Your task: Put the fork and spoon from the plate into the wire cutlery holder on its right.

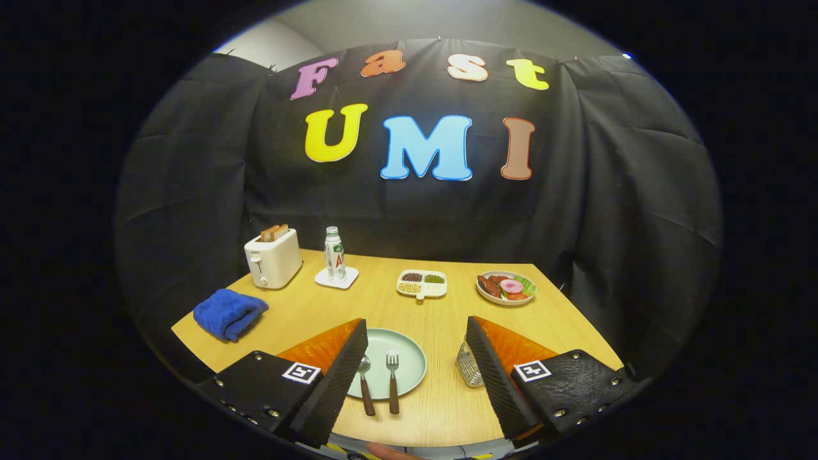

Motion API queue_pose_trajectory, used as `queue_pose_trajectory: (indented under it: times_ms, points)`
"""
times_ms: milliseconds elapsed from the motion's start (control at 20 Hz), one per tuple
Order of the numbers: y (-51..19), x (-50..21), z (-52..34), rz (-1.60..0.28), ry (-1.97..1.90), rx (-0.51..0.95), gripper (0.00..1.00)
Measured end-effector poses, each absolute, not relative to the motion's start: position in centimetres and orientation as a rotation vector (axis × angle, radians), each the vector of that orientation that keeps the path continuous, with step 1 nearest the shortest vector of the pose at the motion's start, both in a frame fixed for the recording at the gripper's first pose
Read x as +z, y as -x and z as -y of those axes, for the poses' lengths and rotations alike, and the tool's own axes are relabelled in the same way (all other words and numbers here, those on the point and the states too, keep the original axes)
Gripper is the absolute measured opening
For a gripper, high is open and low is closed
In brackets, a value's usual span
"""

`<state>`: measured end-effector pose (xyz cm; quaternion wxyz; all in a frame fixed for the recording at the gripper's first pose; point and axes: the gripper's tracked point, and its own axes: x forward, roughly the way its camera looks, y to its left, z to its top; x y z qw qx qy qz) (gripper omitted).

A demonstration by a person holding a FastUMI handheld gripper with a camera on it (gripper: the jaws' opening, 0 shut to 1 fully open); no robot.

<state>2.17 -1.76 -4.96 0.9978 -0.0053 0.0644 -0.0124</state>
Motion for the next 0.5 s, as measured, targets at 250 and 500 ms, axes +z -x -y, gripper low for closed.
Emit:
queue_pose_trajectory:
  times_ms: [250, 500]
  points:
    - [-3.2, -9.3, 1.4, -0.258, 0.027, 0.005, 0.95]
    - [-4.4, -13.9, 1.0, -0.408, 0.053, 0.028, 0.95]
